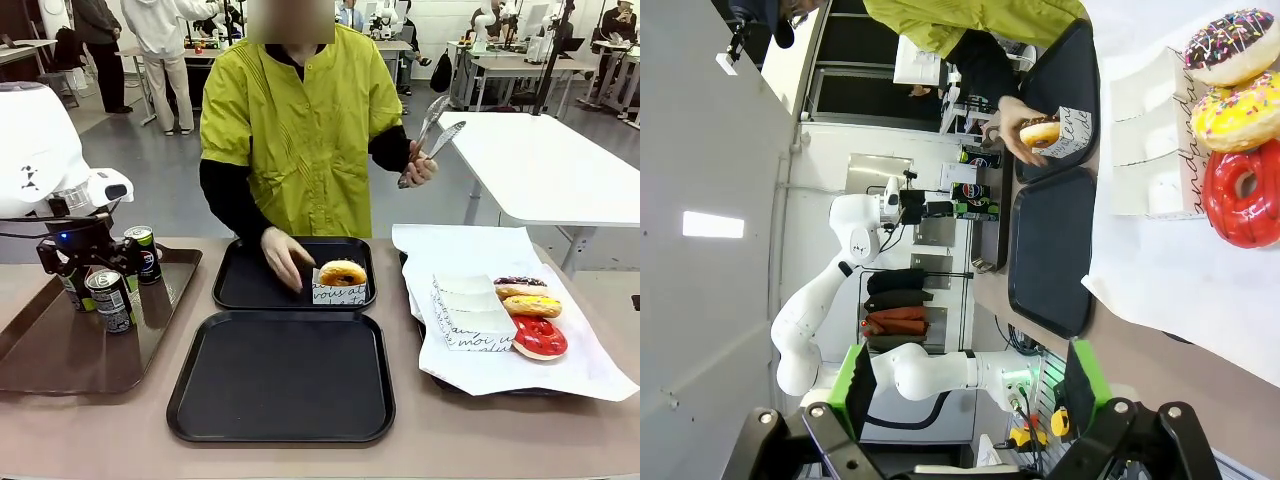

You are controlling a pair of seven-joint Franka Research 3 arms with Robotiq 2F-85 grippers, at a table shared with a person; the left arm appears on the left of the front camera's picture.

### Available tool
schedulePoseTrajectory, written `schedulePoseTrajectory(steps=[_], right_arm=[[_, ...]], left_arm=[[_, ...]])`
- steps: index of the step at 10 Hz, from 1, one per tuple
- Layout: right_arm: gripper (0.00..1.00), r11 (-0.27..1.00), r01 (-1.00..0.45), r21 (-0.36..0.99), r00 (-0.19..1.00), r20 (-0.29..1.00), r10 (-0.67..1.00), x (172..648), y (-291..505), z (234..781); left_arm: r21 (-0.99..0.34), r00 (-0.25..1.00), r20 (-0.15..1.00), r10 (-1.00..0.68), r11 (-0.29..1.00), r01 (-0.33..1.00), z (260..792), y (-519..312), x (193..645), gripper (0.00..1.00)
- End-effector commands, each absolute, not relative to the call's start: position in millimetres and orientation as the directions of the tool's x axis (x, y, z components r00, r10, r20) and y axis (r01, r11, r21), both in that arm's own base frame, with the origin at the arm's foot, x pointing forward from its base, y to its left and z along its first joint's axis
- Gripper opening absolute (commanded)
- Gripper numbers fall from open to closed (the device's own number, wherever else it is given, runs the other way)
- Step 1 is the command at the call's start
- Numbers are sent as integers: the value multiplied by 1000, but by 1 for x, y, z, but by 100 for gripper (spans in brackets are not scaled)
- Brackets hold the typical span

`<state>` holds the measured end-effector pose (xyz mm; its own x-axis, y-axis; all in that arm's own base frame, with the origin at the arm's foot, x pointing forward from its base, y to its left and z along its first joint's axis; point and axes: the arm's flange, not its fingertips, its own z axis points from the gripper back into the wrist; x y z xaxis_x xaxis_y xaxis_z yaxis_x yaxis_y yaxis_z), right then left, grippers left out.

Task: Set up donuts and drinks on trays.
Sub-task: Pick up one Pepsi coke and place it on the Flat Tray.

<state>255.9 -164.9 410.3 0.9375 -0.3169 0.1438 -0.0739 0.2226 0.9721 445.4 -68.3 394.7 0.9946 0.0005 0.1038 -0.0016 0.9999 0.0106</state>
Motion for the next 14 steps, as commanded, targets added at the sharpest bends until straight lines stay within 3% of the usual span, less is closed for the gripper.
schedulePoseTrajectory(steps=[1,6,7,8,9,10,11,14], right_arm=[[100,218,-86,972,933,155,-325,258,-165,411],[100,218,-86,972,933,155,-325,258,-165,411],[100,218,-86,972,933,155,-325,258,-165,411],[100,218,-86,972,933,155,-325,258,-165,411],[100,218,-86,972,933,155,-325,258,-165,411],[100,218,-86,972,933,155,-325,258,-165,411],[100,218,-86,972,933,155,-325,258,-165,411],[100,218,-86,972,933,155,-325,258,-165,411]], left_arm=[[45,995,89,36,998,-40,383,-72,460,100],[23,997,75,32,999,-34,367,-65,469,100],[20,996,80,27,999,-29,370,-64,467,46],[16,997,78,29,999,-30,372,-64,465,45],[18,997,65,29,999,-30,374,-64,466,0],[21,998,57,35,999,-37,374,-63,465,39],[23,998,51,41,999,-42,375,-63,465,0],[38,998,41,39,998,-40,379,-62,463,2]])
